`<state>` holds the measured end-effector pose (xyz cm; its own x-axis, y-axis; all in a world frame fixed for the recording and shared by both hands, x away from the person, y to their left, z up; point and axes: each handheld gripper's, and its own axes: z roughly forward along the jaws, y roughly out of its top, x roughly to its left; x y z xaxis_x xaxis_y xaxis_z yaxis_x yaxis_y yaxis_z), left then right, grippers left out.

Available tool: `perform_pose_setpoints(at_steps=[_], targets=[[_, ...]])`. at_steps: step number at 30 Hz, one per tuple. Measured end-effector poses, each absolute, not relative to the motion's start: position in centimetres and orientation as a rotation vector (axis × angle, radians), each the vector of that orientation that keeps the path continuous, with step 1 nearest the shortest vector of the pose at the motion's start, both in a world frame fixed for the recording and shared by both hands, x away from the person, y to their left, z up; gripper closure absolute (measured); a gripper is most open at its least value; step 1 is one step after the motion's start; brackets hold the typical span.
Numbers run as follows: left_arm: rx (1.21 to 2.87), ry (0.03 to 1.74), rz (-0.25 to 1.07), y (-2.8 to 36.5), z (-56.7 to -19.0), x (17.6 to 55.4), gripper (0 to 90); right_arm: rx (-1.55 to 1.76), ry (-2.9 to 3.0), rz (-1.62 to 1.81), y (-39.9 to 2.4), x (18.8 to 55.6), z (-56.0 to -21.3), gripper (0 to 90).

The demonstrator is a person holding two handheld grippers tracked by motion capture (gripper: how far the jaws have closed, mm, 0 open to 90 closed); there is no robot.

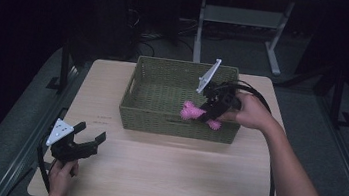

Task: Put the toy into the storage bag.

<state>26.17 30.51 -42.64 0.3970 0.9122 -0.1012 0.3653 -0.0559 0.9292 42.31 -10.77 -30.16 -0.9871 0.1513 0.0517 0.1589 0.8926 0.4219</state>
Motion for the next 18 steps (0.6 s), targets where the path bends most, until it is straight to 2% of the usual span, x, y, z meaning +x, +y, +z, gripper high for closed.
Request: perform_pose_setpoints(at_steps=[18], targets=[[1.626,1.157,0.667,30.6,-42.7,26.2,13.0,-0.299,-3.021,-0.674,-11.1,45.3,-30.3,58.1]])
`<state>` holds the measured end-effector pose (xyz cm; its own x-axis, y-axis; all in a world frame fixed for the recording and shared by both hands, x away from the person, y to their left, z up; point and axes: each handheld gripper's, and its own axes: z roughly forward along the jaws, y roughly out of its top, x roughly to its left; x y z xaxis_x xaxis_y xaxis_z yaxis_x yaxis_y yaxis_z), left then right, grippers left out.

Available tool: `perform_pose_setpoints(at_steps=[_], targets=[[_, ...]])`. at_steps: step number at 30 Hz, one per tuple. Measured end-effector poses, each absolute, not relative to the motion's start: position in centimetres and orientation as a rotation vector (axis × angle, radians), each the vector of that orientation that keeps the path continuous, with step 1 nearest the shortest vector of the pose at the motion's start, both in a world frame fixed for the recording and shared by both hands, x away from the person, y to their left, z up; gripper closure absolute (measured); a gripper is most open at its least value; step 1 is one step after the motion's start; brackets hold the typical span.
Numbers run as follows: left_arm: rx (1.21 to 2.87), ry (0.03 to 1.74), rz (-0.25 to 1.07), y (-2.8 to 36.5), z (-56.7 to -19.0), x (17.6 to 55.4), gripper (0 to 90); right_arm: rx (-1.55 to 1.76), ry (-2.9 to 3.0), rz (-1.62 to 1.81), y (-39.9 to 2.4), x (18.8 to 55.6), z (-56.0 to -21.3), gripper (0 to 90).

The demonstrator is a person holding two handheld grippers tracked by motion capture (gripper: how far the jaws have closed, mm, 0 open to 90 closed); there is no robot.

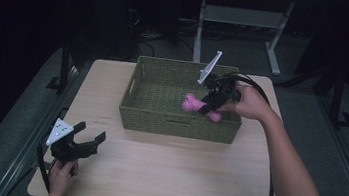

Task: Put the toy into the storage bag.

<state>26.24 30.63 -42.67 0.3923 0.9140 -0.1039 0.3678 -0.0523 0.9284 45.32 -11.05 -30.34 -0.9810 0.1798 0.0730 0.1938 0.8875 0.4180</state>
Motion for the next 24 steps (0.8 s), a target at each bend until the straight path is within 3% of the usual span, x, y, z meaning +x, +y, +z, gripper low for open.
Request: perform_pose_setpoints(at_steps=[24], targets=[[1.634,1.158,0.662,30.6,-42.8,26.5,13.0,-0.373,-3.005,-0.664,-11.4,48.7,-32.4,58.1]])
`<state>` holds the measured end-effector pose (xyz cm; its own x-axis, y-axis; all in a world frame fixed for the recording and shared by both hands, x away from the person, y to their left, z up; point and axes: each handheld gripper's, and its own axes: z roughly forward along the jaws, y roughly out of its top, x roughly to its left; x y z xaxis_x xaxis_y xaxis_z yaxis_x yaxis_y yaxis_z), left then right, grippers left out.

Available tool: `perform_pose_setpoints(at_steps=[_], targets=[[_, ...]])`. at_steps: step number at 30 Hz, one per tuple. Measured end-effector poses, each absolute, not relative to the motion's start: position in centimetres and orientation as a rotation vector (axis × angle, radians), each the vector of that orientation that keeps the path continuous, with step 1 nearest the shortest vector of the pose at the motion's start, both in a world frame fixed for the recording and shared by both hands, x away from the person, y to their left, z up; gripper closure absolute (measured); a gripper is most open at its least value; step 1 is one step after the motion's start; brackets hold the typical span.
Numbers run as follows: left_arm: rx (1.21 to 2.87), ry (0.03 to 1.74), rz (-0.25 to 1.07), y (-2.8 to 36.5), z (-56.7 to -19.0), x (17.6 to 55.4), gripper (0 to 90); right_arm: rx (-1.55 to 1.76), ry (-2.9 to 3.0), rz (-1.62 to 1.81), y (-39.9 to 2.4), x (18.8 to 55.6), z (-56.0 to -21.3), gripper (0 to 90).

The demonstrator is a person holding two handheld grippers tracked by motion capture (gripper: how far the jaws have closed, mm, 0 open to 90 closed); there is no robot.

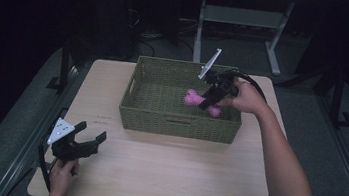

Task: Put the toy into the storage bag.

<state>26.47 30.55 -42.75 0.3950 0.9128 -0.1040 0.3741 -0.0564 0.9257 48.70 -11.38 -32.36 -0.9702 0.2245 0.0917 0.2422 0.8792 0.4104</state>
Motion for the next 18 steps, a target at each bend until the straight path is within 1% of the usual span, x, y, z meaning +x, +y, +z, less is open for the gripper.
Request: perform_pose_setpoints(at_steps=[18], targets=[[1.621,1.161,0.661,30.7,-42.8,26.5,13.0,-0.399,-2.976,-0.63,-10.8,49.7,-34.2,58.0]])
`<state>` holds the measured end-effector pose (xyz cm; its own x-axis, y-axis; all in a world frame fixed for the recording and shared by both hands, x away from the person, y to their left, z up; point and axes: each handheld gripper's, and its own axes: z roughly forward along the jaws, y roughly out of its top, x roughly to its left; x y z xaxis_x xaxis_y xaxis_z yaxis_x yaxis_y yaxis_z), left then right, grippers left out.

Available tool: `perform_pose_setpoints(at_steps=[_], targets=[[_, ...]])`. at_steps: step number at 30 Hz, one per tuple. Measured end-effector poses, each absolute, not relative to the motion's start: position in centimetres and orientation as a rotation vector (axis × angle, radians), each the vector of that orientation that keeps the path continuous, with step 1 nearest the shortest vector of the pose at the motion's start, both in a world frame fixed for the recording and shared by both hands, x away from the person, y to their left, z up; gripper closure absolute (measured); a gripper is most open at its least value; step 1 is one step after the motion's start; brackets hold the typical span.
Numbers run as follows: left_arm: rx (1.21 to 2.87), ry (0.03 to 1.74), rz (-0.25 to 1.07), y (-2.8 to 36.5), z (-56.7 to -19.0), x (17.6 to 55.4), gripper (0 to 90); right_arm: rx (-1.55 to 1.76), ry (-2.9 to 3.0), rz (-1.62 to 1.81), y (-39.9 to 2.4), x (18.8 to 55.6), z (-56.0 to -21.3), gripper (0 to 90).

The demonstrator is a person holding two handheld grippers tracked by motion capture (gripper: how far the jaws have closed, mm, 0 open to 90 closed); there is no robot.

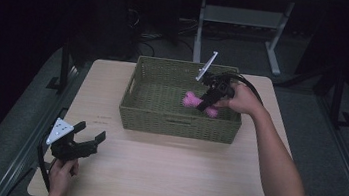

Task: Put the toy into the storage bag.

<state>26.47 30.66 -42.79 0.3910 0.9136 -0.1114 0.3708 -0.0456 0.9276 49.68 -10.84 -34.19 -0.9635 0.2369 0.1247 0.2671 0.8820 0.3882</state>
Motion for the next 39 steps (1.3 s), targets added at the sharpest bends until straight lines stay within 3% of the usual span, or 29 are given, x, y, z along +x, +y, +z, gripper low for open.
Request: perform_pose_setpoints(at_steps=[39], targets=[[1.632,1.154,0.664,30.6,-42.7,26.4,13.0,-0.439,-2.941,-0.582,-11.0,49.7,-36.7,57.8]])
